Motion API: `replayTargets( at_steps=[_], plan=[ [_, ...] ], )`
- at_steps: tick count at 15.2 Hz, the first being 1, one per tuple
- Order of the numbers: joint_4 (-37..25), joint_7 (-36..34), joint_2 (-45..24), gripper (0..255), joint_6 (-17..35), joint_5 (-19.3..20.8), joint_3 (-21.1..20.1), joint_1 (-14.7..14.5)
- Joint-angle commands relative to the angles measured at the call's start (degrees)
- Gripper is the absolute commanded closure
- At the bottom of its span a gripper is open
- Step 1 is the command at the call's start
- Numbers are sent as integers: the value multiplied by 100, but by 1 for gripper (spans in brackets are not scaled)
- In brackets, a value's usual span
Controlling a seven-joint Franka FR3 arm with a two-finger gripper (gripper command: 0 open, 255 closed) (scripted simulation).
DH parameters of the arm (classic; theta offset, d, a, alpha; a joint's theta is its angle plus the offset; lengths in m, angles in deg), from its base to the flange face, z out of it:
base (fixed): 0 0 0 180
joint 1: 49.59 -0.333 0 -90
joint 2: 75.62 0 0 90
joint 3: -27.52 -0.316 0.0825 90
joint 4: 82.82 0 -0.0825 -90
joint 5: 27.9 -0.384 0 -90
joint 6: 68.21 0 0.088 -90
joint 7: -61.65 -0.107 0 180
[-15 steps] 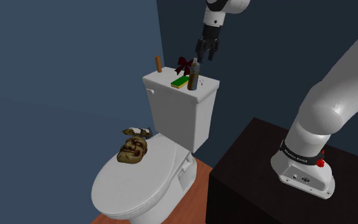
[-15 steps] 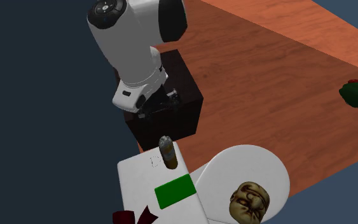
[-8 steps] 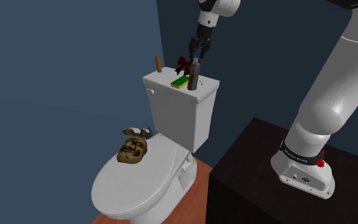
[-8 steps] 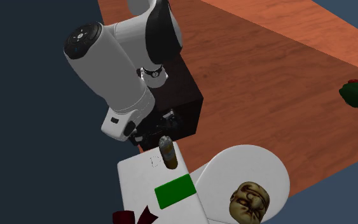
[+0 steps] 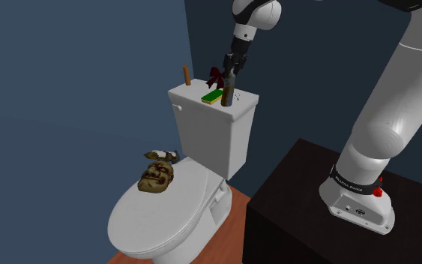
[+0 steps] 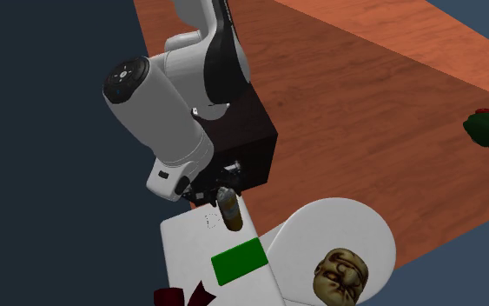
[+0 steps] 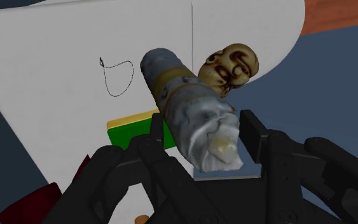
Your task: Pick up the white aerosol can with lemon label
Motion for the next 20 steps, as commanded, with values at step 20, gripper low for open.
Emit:
replayTargets(
  at_steps=[20],
  plan=[
    [-660,-271,142,255,-760,162,8,16]
  ],
)
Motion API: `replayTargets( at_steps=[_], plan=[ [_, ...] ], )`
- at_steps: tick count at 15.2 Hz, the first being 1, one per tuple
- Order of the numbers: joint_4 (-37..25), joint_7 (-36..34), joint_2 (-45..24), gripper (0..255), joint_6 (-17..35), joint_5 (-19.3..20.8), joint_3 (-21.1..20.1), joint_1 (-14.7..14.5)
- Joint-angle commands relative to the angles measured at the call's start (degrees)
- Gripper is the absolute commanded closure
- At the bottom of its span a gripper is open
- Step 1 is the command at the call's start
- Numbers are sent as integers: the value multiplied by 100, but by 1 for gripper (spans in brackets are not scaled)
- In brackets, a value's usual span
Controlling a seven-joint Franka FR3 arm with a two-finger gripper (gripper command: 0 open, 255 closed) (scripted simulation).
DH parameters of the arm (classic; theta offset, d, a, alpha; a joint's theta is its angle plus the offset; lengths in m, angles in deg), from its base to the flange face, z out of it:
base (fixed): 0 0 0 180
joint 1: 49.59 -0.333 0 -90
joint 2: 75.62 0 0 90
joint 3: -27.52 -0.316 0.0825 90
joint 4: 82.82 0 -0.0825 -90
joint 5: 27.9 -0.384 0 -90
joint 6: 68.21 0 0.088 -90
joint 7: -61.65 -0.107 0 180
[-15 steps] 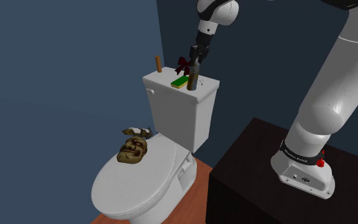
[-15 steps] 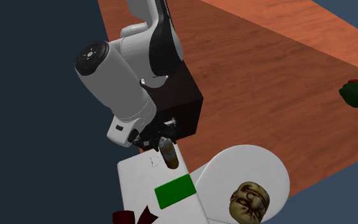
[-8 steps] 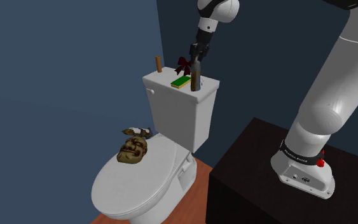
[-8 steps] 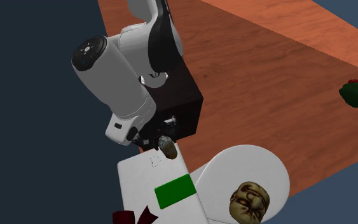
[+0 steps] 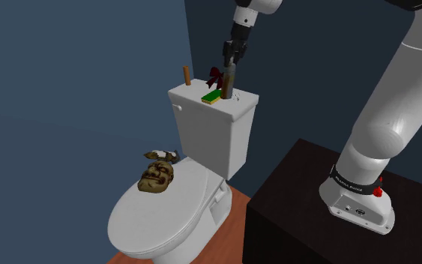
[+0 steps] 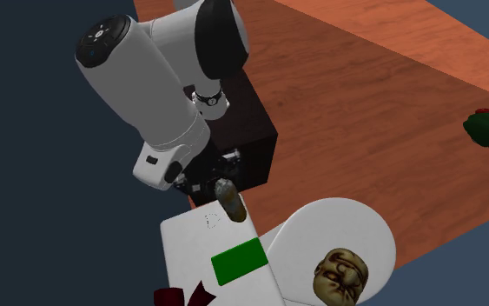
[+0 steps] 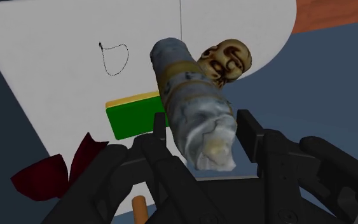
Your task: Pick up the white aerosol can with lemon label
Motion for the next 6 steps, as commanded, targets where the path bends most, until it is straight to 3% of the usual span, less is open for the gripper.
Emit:
replayTargets(
  at_steps=[1,6],
  plan=[
    [-114,-51,36,255,-140,28,-1,1],
    [-339,-120,48,255,-368,58,3,5]
  ],
)
